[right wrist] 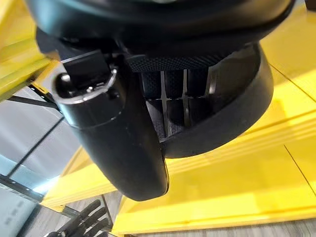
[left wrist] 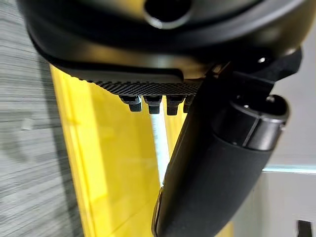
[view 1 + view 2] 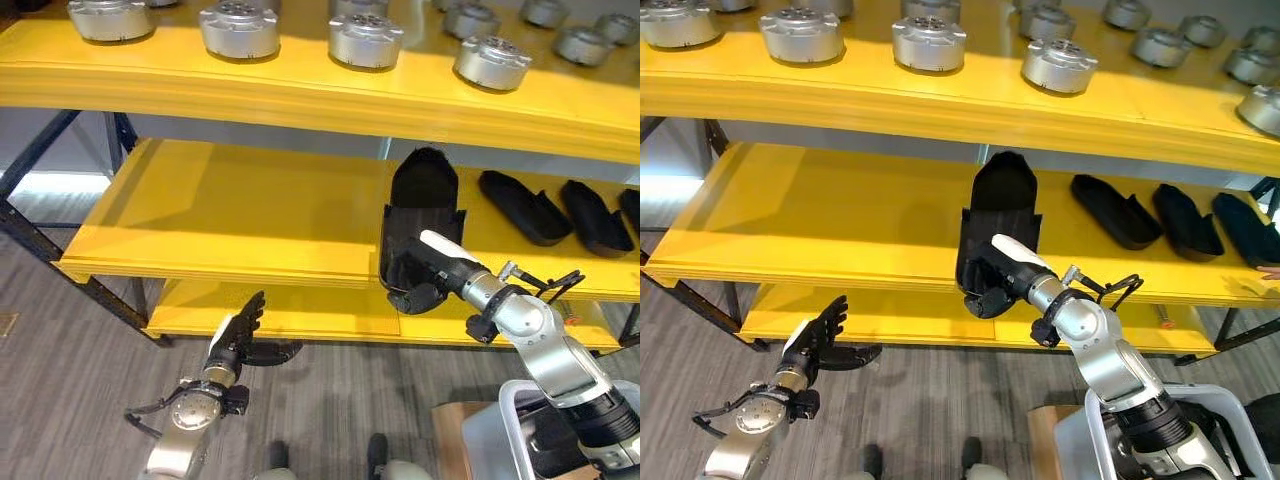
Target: Move parts from the plastic box to the shelf.
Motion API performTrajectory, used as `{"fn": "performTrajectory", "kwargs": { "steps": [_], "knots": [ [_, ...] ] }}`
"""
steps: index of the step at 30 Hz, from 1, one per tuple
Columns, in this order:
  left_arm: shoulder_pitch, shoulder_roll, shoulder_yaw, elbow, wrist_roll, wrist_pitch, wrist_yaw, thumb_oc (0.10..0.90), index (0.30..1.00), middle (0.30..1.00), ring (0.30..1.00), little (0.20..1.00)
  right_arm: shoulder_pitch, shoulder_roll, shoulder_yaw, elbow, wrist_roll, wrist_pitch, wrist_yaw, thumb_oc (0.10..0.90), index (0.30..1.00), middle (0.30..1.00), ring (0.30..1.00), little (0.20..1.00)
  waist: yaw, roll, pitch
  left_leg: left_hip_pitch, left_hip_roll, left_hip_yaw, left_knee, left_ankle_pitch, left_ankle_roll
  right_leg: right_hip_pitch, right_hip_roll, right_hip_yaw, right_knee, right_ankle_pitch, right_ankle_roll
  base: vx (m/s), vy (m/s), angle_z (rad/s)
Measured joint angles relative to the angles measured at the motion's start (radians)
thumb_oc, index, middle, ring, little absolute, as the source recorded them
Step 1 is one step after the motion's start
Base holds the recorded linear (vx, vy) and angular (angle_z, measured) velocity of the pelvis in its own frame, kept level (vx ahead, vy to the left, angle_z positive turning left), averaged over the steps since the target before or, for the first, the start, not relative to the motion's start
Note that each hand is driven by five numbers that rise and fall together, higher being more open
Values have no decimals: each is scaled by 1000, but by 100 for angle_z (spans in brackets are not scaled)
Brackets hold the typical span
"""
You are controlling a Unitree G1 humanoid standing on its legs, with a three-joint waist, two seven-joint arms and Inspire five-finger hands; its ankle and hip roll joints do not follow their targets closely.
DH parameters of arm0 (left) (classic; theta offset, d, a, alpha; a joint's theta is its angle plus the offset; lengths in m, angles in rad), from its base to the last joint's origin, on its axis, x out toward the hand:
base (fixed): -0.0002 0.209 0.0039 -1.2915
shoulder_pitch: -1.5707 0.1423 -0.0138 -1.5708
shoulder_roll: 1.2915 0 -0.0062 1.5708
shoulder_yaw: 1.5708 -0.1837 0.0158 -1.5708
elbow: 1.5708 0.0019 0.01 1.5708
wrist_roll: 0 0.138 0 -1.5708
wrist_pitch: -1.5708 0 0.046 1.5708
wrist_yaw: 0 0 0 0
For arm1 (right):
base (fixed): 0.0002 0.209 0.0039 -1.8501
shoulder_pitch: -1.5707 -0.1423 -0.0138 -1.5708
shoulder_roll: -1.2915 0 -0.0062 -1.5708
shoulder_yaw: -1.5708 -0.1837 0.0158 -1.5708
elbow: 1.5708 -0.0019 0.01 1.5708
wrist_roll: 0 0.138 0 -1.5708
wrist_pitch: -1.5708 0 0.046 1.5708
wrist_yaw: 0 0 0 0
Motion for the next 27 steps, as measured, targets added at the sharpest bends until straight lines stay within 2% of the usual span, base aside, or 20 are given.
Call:
{"fn": "performTrajectory", "kwargs": {
  "steps": [4, 8, 18, 27],
  "knots": [
    [0, -16, 24, -1, 0, 0, -3, 900, 1000, 1000, 1000, 1000, 11, -35, -11, 0, 1, 5, 22, 400, 300, 300, 300, 300, -1, 10, 6, 10, -5, -13, 0, -5, 0, 48, 0, -14, -62, 18, -1, 107, -70, 12],
    [-10, -22, 33, -3, -1, 0, -3, 900, 1000, 1000, 1000, 1000, 13, -37, -63, 0, 1, 8, 27, 400, 300, 300, 300, 300, -2, 22, 11, 16, -6, -26, 0, -6, 1, 64, 0, -14, -62, 10, 2, 89, -68, 10],
    [3, -22, 31, -3, 0, 1, -24, 900, 1000, 1000, 1000, 1000, 28, -37, -80, -2, 1, 10, 37, 400, 300, 300, 300, 300, -3, 26, 11, 18, -4, -27, -4, -16, 7, 69, 1, -13, -63, 2, 7, 66, -49, 2],
    [5, -22, 31, -3, 0, 2, -43, 900, 1000, 1000, 1000, 1000, 28, -36, -80, -1, 1, 14, 9, 400, 300, 300, 300, 300, 0, 27, 10, 19, -5, -27, 0, -9, -1, 69, 1, -13, -63, 6, 2, 46, -31, 0]
  ]
}}
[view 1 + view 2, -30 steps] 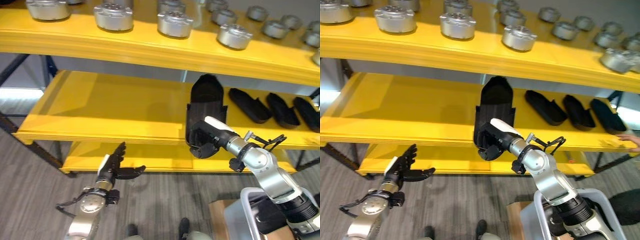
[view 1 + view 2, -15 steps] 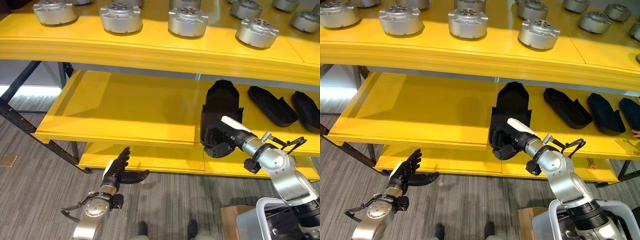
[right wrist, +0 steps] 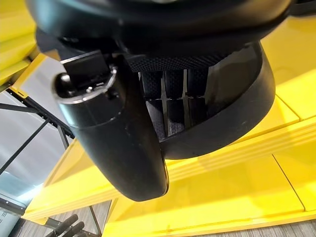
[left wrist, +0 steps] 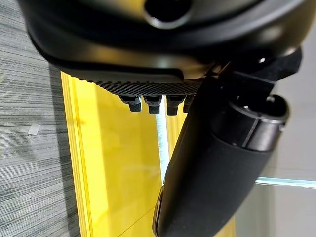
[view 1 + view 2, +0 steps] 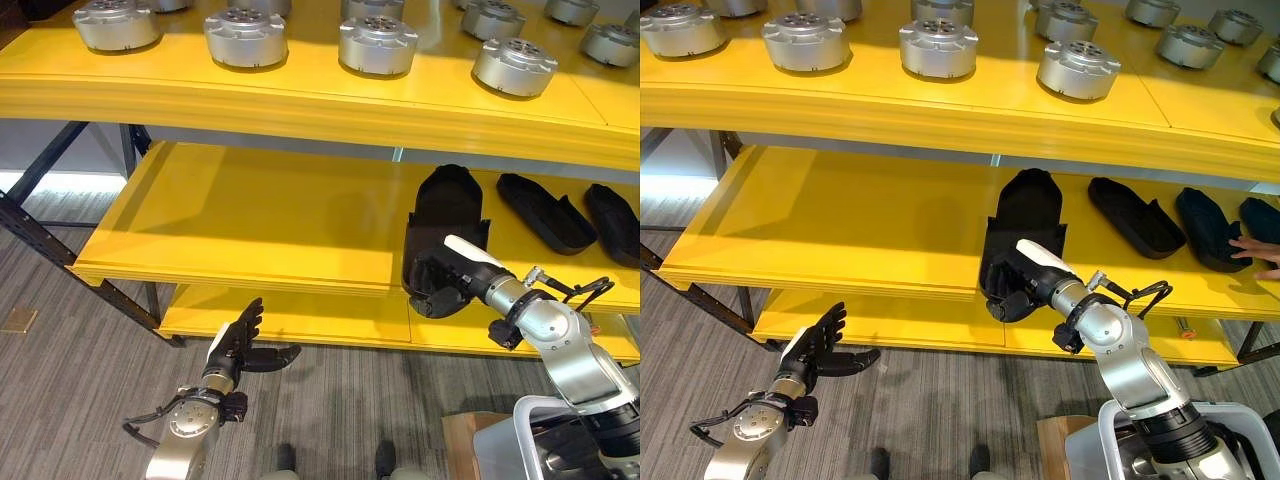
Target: Move parts from the plastic box to the shelf.
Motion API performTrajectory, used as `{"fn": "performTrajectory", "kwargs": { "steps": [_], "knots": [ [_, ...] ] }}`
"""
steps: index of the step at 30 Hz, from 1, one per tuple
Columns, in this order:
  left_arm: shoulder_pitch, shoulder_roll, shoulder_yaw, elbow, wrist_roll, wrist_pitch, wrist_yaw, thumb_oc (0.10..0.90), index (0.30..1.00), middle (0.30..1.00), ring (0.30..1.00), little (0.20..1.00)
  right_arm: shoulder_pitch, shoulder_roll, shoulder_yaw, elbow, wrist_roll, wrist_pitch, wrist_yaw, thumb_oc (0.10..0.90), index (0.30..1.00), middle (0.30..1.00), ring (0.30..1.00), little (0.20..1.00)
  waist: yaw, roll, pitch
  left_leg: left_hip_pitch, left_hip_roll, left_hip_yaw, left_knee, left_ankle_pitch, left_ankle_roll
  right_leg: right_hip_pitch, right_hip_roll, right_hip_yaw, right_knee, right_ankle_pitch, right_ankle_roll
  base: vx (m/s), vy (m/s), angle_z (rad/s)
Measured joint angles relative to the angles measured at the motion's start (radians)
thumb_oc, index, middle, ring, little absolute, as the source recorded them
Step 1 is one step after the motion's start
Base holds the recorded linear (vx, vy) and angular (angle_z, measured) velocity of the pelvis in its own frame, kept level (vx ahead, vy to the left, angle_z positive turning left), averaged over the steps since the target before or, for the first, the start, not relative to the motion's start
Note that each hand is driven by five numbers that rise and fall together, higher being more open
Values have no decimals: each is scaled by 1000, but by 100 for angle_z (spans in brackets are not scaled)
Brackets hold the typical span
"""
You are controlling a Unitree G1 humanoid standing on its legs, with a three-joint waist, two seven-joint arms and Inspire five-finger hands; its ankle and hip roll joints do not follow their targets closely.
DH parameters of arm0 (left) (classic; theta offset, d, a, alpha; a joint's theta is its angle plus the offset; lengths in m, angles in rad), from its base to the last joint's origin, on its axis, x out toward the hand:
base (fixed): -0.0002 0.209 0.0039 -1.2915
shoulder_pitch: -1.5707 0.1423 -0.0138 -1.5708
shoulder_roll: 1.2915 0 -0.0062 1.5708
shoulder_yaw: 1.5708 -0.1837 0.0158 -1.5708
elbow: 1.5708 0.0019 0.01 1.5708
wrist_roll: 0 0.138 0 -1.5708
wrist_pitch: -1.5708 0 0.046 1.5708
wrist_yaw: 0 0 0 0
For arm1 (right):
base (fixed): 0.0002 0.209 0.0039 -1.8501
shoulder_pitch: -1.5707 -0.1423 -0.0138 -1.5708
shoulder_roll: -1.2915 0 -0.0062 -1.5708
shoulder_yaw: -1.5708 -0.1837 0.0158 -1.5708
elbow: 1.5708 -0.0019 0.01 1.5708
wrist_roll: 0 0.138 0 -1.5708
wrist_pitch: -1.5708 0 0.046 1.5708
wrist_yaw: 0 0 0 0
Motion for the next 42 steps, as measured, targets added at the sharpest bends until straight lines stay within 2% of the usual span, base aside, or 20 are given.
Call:
{"fn": "performTrajectory", "kwargs": {
  "steps": [6, 13, 24, 39, 40, 42],
  "knots": [
    [1, 1, -2, 0, 0, 1, -3, 900, 1000, 1000, 1000, 1000, -15, 0, 0, 0, -1, 0, -28, 400, 300, 300, 300, 300, 0, 1, 0, 2, 1, 0, 0, 1, -1, 1, 0, 1, 0, 1, -1, 52, -59, -1],
    [12, 6, -4, 0, 0, 7, -17, 900, 1000, 1000, 1000, 1000, -121, -24, 4, 39, -1, 13, -41, 400, 300, 300, 300, 300, 2, 6, 0, 1, 1, 0, 0, 2, -1, 1, 1, 0, 0, 1, -2, 30, -39, 1],
    [27, 7, -3, -2, 0, 24, -43, 900, 1000, 1000, 1000, 1000, -124, -26, 11, 39, 0, 36, -52, 400, 300, 300, 300, 300, 3, 26, 0, -1, 1, -1, 0, 2, -1, 1, 1, -1, 0, 1, -2, 0, 0, 0],
    [26, 6, -8, -9, 0, 24, -45, 900, 1000, 1000, 1000, 1000, -123, -26, 23, 39, 9, 36, -21, 400, 300, 300, 300, 300, 1, 26, 0, -1, 1, -1, 0, 2, -1, 1, 1, -1, 0, 1, -2, 0, 0, 0],
    [26, 6, -19, -9, 0, 24, -44, 900, 1000, 1000, 1000, 1000, -122, -26, 23, 38, 8, 36, -21, 400, 300, 300, 300, 300, 2, 26, 0, -1, 1, -1, 0, 3, -1, 1, 1, -1, 0, 2, -2, 15, -8, 7],
    [14, -1, 20, -10, -5, 19, -41, 900, 1000, 1000, 1000, 1000, -78, -27, 14, 38, 11, -10, -15, 400, 300, 300, 300, 300, 16, 25, -1, 0, 13, -10, 0, 4, -4, 9, 1, -41, 0, 3, -3, 26, -8, 13]
  ]
}}
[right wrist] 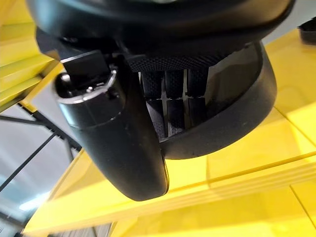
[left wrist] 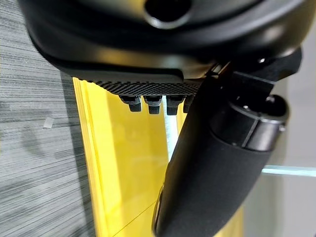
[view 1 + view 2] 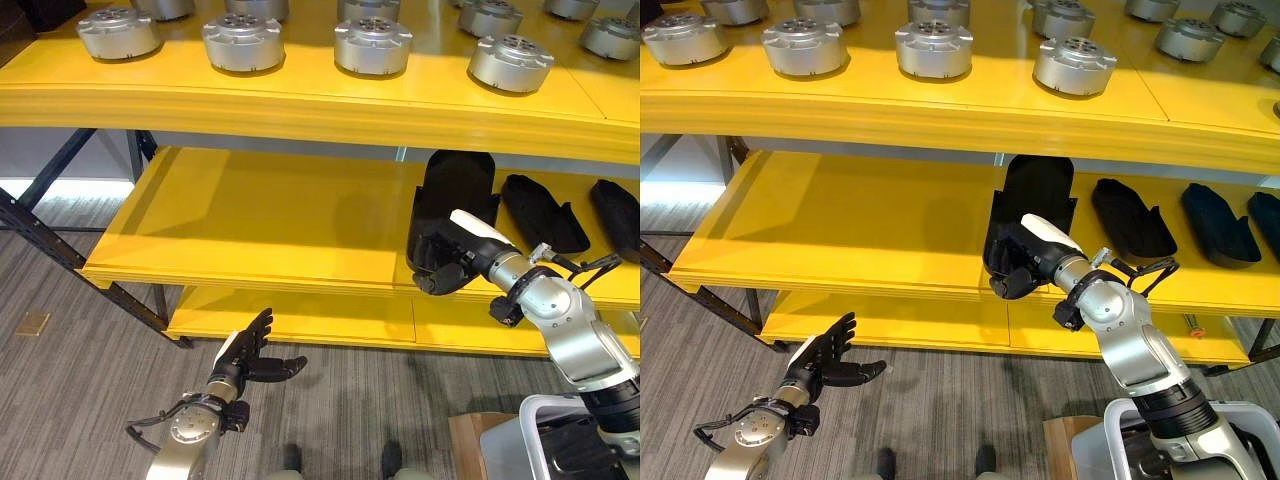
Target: Move parts from the plastic box to the shelf.
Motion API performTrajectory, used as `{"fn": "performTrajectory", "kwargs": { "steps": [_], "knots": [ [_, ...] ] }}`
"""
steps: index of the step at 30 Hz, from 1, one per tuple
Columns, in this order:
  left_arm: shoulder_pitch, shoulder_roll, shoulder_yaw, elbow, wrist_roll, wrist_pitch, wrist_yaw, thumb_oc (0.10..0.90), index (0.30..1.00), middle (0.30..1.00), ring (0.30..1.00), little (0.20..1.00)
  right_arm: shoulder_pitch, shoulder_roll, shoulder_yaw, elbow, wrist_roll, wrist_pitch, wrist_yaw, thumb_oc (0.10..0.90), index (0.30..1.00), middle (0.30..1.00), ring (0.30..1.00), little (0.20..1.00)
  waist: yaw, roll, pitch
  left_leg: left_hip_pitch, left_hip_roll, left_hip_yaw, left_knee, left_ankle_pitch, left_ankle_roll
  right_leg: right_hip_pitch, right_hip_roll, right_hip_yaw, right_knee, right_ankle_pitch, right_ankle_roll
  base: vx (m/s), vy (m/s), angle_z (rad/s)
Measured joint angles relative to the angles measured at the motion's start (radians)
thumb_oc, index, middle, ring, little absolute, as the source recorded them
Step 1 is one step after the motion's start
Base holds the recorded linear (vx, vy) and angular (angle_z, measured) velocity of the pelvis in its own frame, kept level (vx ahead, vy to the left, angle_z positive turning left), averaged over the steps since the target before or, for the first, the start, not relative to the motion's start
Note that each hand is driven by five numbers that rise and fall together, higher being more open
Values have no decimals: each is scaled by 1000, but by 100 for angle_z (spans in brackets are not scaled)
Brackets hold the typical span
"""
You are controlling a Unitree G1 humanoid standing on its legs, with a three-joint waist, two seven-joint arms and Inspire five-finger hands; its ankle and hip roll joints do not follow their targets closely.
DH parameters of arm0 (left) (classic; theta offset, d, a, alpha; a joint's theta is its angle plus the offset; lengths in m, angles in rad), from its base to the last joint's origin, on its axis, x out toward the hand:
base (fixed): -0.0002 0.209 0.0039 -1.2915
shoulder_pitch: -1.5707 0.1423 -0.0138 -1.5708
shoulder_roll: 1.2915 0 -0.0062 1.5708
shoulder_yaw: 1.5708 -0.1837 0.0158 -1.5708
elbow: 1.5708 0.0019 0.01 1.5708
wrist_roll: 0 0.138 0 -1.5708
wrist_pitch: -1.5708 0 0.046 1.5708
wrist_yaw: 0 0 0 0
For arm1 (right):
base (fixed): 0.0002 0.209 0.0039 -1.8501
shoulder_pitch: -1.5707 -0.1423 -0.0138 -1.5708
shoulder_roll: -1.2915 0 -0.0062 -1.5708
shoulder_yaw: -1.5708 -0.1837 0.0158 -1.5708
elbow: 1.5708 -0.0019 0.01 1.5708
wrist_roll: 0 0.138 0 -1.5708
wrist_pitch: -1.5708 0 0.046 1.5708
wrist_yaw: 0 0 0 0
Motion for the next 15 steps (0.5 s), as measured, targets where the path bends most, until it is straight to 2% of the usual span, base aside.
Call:
{"fn": "performTrajectory", "kwargs": {
  "steps": [5, 9, 15],
  "knots": [
    [-8, 2, 96, -30, -31, -20, 22, 900, 1000, 1000, 1000, 1000, 20, 9, 8, 0, 28, -18, 12, 400, 300, 300, 300, 300, 39, 0, 0, 1, 4, -7, 0, 3, -5, 5, 4, -9, 0, -1, -2, 33, -1, 6],
    [-5, 5, 100, -33, -31, -31, 22, 900, 1000, 1000, 1000, 1000, 37, 9, 8, -5, 28, -22, 25, 400, 300, 300, 300, 300, 66, 0, 0, 6, 1, -10, 0, 3, -5, 13, 1, -12, 0, -2, -2, 31, 4, 3],
    [-1, 5, 98, -34, -33, -31, 21, 900, 1000, 1000, 1000, 1000, 40, 14, 8, -5, 28, -30, 33, 400, 300, 300, 300, 300, 67, -1, 0, 10, 2, -17, 0, 4, -6, 21, 2, -16, 0, -2, -3, 43, 58, 3]
  ]
}}
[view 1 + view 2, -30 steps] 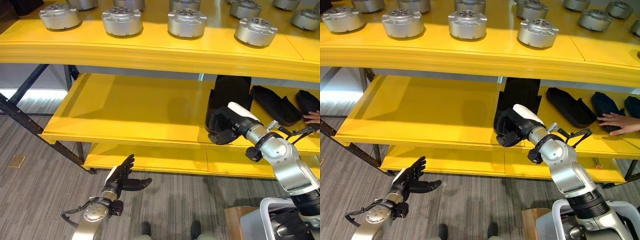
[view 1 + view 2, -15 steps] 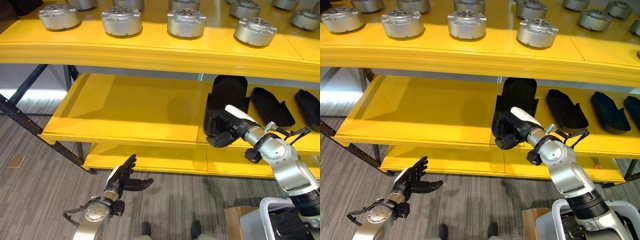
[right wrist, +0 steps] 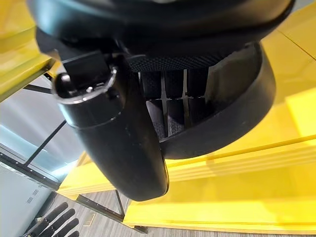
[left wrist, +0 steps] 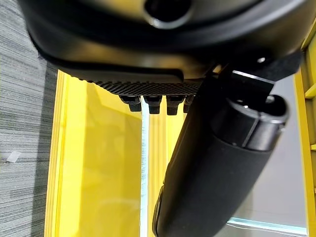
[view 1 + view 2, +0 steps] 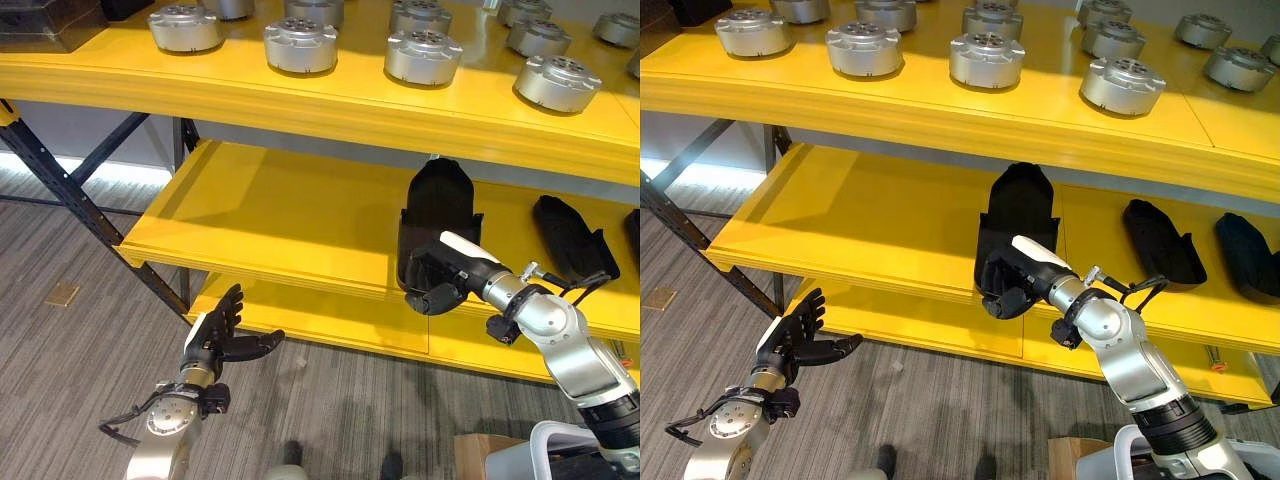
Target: Move parts from the plastic box to the shelf.
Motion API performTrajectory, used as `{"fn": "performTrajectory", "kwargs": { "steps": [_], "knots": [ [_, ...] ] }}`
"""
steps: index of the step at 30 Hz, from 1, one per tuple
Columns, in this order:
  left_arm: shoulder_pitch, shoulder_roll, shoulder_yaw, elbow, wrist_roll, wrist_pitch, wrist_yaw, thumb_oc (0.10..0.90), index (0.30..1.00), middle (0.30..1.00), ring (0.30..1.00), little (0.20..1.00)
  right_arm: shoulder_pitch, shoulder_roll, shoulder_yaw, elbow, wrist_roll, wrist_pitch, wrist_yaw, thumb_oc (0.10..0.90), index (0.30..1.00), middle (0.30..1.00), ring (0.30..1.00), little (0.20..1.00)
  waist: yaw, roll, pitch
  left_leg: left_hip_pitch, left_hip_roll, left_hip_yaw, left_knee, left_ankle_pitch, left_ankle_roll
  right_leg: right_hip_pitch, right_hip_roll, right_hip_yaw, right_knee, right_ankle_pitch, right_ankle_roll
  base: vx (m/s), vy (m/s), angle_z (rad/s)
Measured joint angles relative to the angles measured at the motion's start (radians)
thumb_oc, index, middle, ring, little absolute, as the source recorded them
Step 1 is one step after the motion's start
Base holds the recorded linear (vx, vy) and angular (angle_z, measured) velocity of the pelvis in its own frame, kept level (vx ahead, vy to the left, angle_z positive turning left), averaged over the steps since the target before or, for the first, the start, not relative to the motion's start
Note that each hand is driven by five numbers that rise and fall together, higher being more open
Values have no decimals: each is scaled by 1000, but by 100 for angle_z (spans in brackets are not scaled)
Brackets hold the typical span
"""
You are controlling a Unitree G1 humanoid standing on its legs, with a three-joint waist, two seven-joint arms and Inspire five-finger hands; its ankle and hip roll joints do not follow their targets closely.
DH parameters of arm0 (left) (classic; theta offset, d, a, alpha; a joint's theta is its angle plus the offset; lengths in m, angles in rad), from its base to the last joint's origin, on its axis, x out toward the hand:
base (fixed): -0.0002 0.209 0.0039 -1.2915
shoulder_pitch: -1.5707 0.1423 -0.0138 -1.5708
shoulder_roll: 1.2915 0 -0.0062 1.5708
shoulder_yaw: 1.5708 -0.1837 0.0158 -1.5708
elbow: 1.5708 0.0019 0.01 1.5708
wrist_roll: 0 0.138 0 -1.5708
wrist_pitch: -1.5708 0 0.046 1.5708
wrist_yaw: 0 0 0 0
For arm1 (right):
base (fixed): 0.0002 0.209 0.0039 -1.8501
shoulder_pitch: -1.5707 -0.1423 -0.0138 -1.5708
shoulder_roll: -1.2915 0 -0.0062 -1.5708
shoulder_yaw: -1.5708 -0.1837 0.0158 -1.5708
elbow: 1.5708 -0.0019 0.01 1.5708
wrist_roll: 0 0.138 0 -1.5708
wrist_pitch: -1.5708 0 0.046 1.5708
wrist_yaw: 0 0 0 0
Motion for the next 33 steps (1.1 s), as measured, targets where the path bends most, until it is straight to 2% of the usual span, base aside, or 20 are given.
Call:
{"fn": "performTrajectory", "kwargs": {
  "steps": [10, 11, 12, 13, 15, 16, 17, 18, 19, 20, 21, 22, 23, 26, 28, 29, 30, 31, 32, 33],
  "knots": [
    [-1, 1, -2, 1, -1, 4, -9, 900, 1000, 1000, 1000, 1000, 6, 14, 1, 0, -2, 0, 11, 400, 300, 300, 300, 300, 0, -14, -1, 1, -31, -4, 1, -6, 13, 4, -24, -4, 1, 0, 1, 22, 212, 2],
    [-1, 3, -2, 2, -1, 4, -11, 900, 1000, 1000, 1000, 1000, 7, 16, 1, 1, -3, 0, 10, 400, 300, 300, 300, 300, 0, -19, -1, 1, -40, -3, 1, -9, 18, 4, -28, -4, 4, 1, 3, -2, 323, 6],
    [-11, 5, -4, 18, 1, 3, -22, 900, 1000, 1000, 1000, 1000, 10, 17, -1, 8, -3, -4, 3, 400, 300, 300, 300, 300, 1, -24, 0, -13, -52, -7, 23, -26, 48, -13, -42, -5, 44, -8, 7, 13, 272, 6],
    [-20, 4, -14, 38, 2, 3, -29, 900, 1000, 1000, 1000, 1000, 16, 17, -1, 18, -4, -4, 0, 400, 300, 300, 300, 300, 0, -17, -1, -21, -54, -8, 43, -37, 65, -42, -50, -8, 107, -9, 7, 26, 267, -8],
    [-18, 25, -14, 61, 12, -11, -52, 900, 1000, 1000, 1000, 1000, 41, 28, -1, 18, -4, -9, 0, 400, 300, 300, 300, 300, 0, -23, 4, -27, -81, 35, 100, -82, 98, -179, -119, -58, 372, 27, 6, 169, 303, -72],
    [30, 54, 3, 21, 16, -36, -44, 900, 1000, 1000, 1000, 1000, 35, 29, 34, 13, -26, -37, -7, 400, 300, 300, 300, 300, 12, -20, 38, -18, -121, 90, 153, -124, 148, -364, -233, -134, 669, 28, 78, 380, 82, -109],
    [23, 69, 2, 9, 16, -37, -40, 900, 1000, 1000, 1000, 1000, 30, 19, 73, 6, -32, -49, -4, 400, 300, 300, 300, 300, 5, 2, 59, -19, -116, 83, 144, -113, 162, -400, -177, -180, 602, -51, 108, 430, -170, -63],
    [-15, 84, -5, 12, 16, -37, -50, 900, 1000, 1000, 1000, 1000, 40, 13, 90, -3, -32, -57, -1, 400, 300, 300, 300, 300, -22, 8, 66, -48, -134, 54, 135, -101, 144, -408, -98, -158, 372, -53, 109, 579, -225, 155],
    [-141, 76, -39, 52, 10, -39, -52, 900, 1000, 1000, 1000, 1000, 50, -5, 77, 9, -31, -71, 2, 400, 300, 300, 300, 300, -91, -18, 100, -65, -204, 21, 213, -179, 151, -388, -97, -37, -16, -5, 163, 680, -368, 153],
    [-115, 62, -39, 49, 10, -43, -47, 900, 1000, 1000, 1000, 1000, 56, -3, 79, 16, -31, -69, 10, 400, 300, 300, 300, 300, -73, -1, 114, -25, -213, 25, 203, -194, 163, -386, -87, -34, -16, 23, 130, 654, -372, 161],
    [-87, 31, -46, 49, 11, -57, -42, 900, 1000, 1000, 1000, 1000, 70, -10, 69, 12, -31, -78, 10, 400, 300, 300, 300, 300, -86, 28, 112, -30, -212, -6, 223, -201, 163, -372, -63, -2, -5, 41, 106, 598, -373, 88],
    [-61, 1, -77, 51, 11, -80, -40, 900, 1000, 1000, 1000, 1000, 115, -12, 36, 13, -31, -74, 9, 400, 300, 300, 300, 300, -96, 54, 114, -2, -212, -80, 229, -221, 165, -340, -14, 145, 29, 23, 72, 400, -222, 145],
    [-48, 9, -110, 51, 12, -80, -49, 900, 1000, 1000, 1000, 1000, 119, -24, 38, 13, -30, -71, 14, 400, 300, 300, 300, 300, -85, 47, 108, 37, -210, -101, 188, -216, 162, -317, 19, 153, 79, 37, 15, 377, -181, 124],
    [-20, 28, -117, 51, 11, -76, -49, 900, 1000, 1000, 1000, 1000, 62, -24, 17, -9, -30, -78, 13, 400, 300, 300, 300, 300, -74, 46, 103, 113, -212, -128, 107, -195, 178, -281, 106, 87, 113, 87, -60, 341, -130, 47],
    [-18, 36, -116, 48, 10, -76, -57, 900, 1000, 1000, 1000, 1000, 52, -28, 3, -7, -32, -75, 13, 400, 300, 300, 300, 300, -76, 35, 94, 142, -235, -123, 112, -205, 161, -227, 119, 58, 83, 147, -189, 166, -77, 34],
    [-12, 38, -115, 45, 9, -76, -59, 900, 1000, 1000, 1000, 1000, 31, -21, 3, 1, -38, -68, 10, 400, 300, 300, 300, 300, -54, 20, 100, 92, -246, -96, 217, -245, 112, -205, 97, 74, 67, 123, -202, 100, -59, 14],
    [-12, 46, -113, 31, 9, -75, -66, 900, 1000, 1000, 1000, 1000, 21, -11, 0, 6, -43, -59, 7, 400, 300, 300, 300, 300, -54, 11, 104, 37, -228, -70, 280, -292, 107, -191, 85, 73, 51, 125, -202, 62, -67, 19],
    [-21, 58, -109, 7, 9, -75, -72, 900, 1000, 1000, 1000, 1000, 14, -9, -2, 9, -43, -51, 6, 400, 300, 300, 300, 300, -52, 2, 109, 15, -181, -54, 245, -314, 103, -184, 83, 73, 50, 125, -201, 35, -46, 35],
    [-29, 69, -108, -8, 9, -78, -73, 900, 1000, 1000, 1000, 1000, -2, -10, -2, 22, -43, -47, 6, 400, 300, 300, 300, 300, -50, -5, 113, 18, -124, -50, 129, -284, 87, -184, 85, 71, 66, 122, -198, 30, -33, 39],
    [-37, 78, -109, -10, 9, -77, -74, 900, 1000, 1000, 1000, 1000, -23, -9, -2, 43, -43, -47, 6, 400, 300, 300, 300, 300, -55, -2, 113, 21, -68, -49, 17, -208, 74, -187, 90, 67, 96, 104, -176, 50, -26, 26]
  ]
}}
